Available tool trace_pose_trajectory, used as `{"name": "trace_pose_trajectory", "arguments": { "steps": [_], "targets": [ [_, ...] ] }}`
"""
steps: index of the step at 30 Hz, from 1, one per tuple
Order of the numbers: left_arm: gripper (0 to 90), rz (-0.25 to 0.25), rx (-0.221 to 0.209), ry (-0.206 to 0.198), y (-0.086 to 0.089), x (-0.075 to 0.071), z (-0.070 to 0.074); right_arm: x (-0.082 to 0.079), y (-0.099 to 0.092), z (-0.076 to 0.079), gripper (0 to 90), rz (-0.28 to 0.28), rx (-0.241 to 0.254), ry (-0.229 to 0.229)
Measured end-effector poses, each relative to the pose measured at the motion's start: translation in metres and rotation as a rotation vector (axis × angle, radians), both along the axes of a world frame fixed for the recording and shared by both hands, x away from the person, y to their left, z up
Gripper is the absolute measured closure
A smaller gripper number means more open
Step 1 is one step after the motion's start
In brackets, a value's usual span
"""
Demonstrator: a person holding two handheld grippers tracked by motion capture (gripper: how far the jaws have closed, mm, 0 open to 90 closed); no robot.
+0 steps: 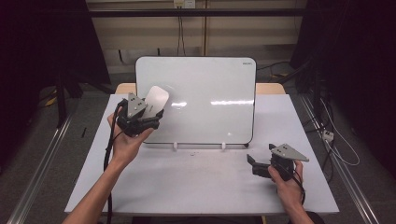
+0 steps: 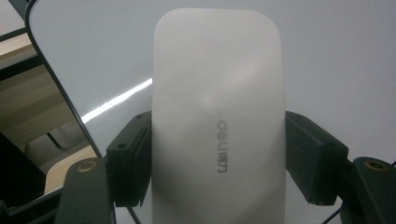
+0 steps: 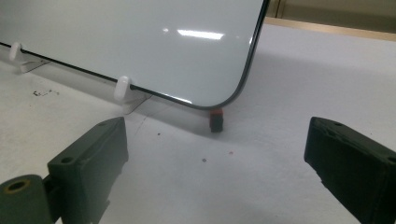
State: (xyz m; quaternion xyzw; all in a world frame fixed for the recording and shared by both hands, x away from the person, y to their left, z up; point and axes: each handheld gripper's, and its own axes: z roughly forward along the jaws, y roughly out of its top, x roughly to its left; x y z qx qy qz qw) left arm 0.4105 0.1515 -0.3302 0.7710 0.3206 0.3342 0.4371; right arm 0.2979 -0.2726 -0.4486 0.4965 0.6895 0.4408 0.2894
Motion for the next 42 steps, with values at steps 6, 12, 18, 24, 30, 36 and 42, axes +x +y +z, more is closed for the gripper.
{"name": "trace_pose_trajectory", "arguments": {
  "steps": [6,12,18,24,30,36,42],
  "targets": [
    [31.1,0.014,0.002,0.002,0.007,-0.006,0.000,0.000,0.000,0.000,6.2,0.004,-0.002,0.000],
    [31.1,0.029,0.025,0.004,0.013,-0.012,-0.002,-0.001,0.000,0.000,6.2,0.005,-0.003,0.000],
    [31.1,0.053,0.025,0.008,0.020,-0.017,-0.007,0.000,0.000,0.000,6.2,0.014,-0.007,-0.006],
    [31.1,0.059,0.048,0.015,0.021,-0.020,-0.016,0.000,0.000,-0.001,6.1,0.019,-0.008,-0.004],
    [31.1,0.063,0.070,0.009,0.022,-0.022,-0.025,-0.001,0.001,-0.001,6.1,0.021,-0.007,-0.004],
    [31.1,0.036,0.107,0.021,0.019,-0.019,-0.038,-0.001,0.001,-0.001,6.1,0.019,-0.006,-0.002],
    [31.1,0.021,0.127,0.014,0.013,-0.014,-0.045,-0.001,0.002,0.000,6.1,0.017,-0.007,-0.001]
  ]
}}
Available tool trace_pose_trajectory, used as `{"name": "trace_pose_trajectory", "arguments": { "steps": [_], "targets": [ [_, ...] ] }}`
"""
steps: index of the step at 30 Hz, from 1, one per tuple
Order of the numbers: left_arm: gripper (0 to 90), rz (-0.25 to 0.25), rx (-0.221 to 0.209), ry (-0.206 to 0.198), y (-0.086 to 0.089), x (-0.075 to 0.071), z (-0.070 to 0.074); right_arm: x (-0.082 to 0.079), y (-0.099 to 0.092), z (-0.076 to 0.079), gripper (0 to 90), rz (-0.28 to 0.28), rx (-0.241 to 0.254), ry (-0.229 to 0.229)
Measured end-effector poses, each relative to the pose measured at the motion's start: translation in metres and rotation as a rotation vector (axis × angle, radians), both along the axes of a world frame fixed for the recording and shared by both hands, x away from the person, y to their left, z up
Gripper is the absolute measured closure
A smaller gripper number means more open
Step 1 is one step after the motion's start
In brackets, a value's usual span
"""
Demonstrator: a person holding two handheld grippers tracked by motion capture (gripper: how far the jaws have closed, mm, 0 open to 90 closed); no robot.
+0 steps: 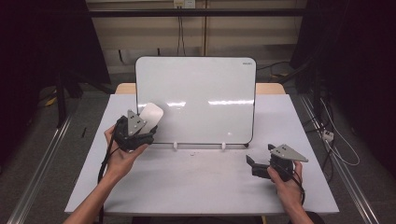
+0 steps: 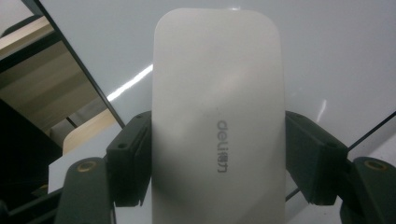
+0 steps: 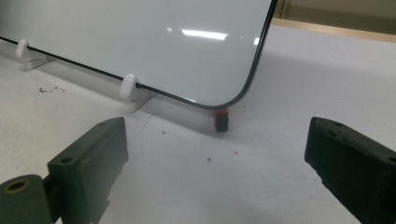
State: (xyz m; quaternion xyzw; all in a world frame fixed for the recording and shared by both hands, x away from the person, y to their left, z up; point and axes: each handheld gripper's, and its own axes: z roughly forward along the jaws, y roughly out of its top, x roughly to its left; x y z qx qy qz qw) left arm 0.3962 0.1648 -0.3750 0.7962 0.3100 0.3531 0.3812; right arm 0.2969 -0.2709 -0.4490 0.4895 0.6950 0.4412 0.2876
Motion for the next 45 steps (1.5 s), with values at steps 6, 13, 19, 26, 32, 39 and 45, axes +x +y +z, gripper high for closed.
{"name": "trace_pose_trajectory", "arguments": {
  "steps": [6,13,19,26,32,39,45],
  "targets": [
    [31.1,-0.012,0.017,0.015,-0.005,0.005,-0.006,0.000,0.000,0.000,6.1,0.003,-0.004,-0.006],
    [31.1,0.010,0.048,0.021,-0.010,0.011,-0.013,0.000,-0.001,0.000,6.1,0.006,-0.004,-0.009],
    [31.1,0.010,0.078,0.017,-0.016,0.013,-0.018,0.000,-0.001,0.000,6.1,0.006,-0.004,-0.009],
    [31.1,0.026,0.116,0.017,-0.020,0.018,-0.026,0.000,-0.001,0.000,6.0,0.006,0.001,-0.005],
    [30.9,0.025,0.116,0.016,-0.020,0.018,-0.026,0.000,-0.001,0.000,6.0,0.013,-0.004,-0.008],
    [30.7,0.027,0.117,0.020,-0.021,0.018,-0.026,-0.001,-0.002,0.000,5.9,0.015,-0.002,-0.008],
    [26.8,0.028,0.085,0.034,-0.021,0.018,-0.025,0.000,-0.002,0.000,5.9,0.014,-0.001,-0.006]
  ]
}}
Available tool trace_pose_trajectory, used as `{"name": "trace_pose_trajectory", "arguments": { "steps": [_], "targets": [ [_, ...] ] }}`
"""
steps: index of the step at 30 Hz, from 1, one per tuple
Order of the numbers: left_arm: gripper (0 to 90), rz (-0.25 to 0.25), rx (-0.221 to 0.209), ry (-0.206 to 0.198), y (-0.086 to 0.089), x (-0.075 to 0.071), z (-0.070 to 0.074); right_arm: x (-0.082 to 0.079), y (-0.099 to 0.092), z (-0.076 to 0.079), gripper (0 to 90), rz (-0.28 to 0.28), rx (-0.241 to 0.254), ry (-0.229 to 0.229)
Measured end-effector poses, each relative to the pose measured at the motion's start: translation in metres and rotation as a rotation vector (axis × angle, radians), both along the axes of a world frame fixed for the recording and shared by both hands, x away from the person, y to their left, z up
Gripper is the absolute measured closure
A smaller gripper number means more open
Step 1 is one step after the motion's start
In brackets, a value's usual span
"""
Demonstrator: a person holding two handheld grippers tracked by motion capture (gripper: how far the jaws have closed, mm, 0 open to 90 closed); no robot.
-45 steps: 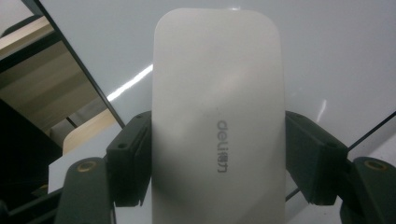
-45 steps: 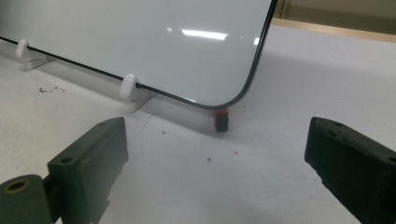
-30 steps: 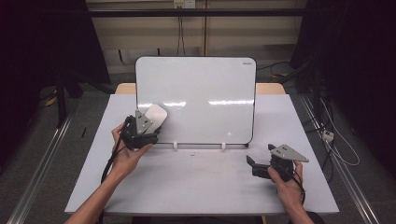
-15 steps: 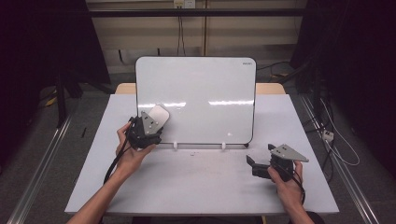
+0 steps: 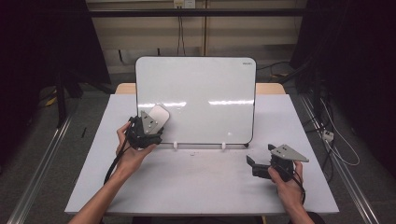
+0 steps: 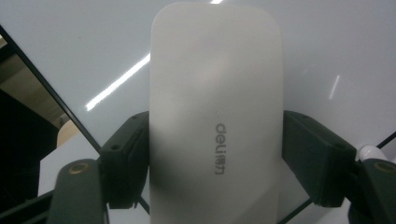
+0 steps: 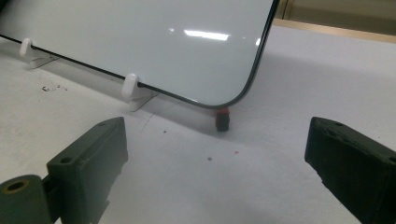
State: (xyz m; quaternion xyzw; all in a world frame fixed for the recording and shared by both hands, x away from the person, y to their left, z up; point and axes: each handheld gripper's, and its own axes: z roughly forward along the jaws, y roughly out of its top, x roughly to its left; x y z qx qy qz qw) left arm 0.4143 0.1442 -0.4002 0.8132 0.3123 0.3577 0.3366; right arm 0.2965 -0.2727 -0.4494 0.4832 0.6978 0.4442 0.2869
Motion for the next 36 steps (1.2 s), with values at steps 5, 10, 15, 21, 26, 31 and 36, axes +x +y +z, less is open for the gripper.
{"name": "trace_pose_trajectory", "arguments": {
  "steps": [5,10,15,21,26,31,36],
  "targets": [
    [22.6,-0.011,0.000,0.010,-0.001,0.000,0.000,0.000,0.000,0.000,5.8,-0.002,0.002,0.001],
    [15.8,-0.016,-0.008,0.022,-0.002,0.000,-0.001,0.000,0.000,0.000,5.8,-0.001,0.003,0.001],
    [5.1,-0.028,-0.043,0.010,-0.002,-0.001,0.002,0.000,0.000,0.000,5.8,-0.002,0.005,0.005],
    [3.7,-0.061,-0.063,0.035,0.000,-0.002,0.004,0.001,0.000,0.000,5.8,-0.006,0.003,0.009],
    [3.7,-0.068,-0.136,0.058,0.005,-0.003,0.009,0.000,0.001,0.000,5.8,-0.010,0.004,0.010],
    [3.8,-0.069,-0.194,0.089,0.011,-0.004,0.014,0.000,0.002,0.000,5.8,-0.011,-0.004,0.002],
    [4.3,-0.059,-0.258,0.121,0.013,-0.005,0.016,0.000,0.002,0.001,5.8,-0.010,-0.001,0.007]
  ]
}}
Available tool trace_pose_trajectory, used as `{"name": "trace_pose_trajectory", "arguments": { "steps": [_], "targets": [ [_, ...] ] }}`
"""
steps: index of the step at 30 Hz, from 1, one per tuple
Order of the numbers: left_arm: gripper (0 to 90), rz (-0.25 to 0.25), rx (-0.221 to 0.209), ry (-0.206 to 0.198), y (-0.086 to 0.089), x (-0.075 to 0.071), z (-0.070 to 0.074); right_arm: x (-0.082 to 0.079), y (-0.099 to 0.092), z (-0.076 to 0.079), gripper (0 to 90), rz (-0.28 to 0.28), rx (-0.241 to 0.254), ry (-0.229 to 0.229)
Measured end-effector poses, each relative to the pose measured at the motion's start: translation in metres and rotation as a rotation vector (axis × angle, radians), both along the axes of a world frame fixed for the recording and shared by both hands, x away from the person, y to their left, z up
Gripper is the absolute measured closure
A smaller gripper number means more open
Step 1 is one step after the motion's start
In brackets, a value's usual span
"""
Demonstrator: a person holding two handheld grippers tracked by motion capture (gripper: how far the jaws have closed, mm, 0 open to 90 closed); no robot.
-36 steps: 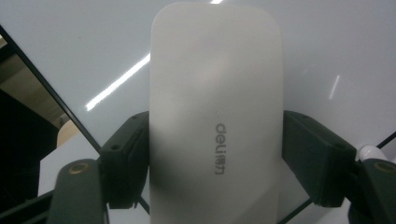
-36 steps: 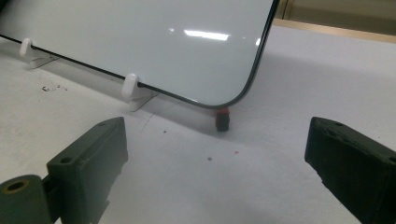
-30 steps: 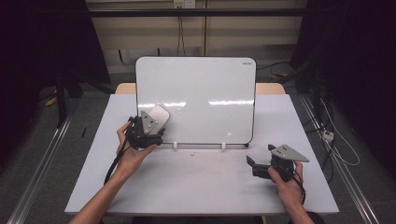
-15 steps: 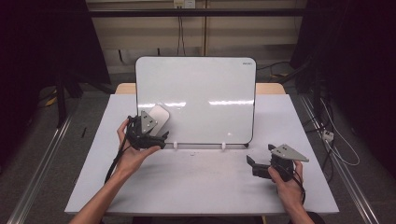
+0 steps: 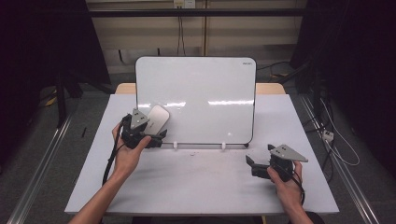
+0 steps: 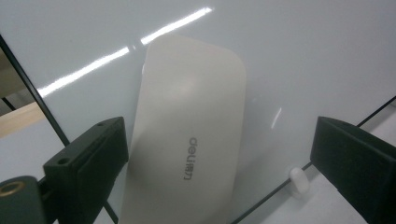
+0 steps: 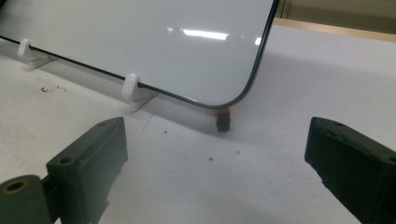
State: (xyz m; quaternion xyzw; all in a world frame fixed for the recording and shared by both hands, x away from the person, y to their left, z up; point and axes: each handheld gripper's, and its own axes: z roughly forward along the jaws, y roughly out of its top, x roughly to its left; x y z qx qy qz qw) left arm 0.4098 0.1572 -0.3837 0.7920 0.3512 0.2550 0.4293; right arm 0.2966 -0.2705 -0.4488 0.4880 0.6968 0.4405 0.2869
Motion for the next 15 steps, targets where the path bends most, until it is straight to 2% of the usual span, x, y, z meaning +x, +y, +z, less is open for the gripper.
{"name": "trace_pose_trajectory", "arguments": {
  "steps": [4,10,13,15],
  "targets": [
    [4.4,-0.013,-0.044,0.027,0.004,-0.003,0.004,0.001,0.000,-0.001,5.9,0.002,-0.003,-0.002],
    [4.2,-0.032,-0.061,0.047,0.009,-0.012,0.009,0.000,0.000,0.000,5.8,0.000,0.000,-0.004],
    [4.9,-0.025,-0.072,0.021,0.010,-0.018,0.008,-0.001,0.000,0.000,5.8,0.000,-0.001,-0.003],
    [4.9,-0.027,-0.054,0.022,0.011,-0.021,0.006,-0.002,-0.001,0.000,5.9,-0.002,-0.003,-0.006]
  ]
}}
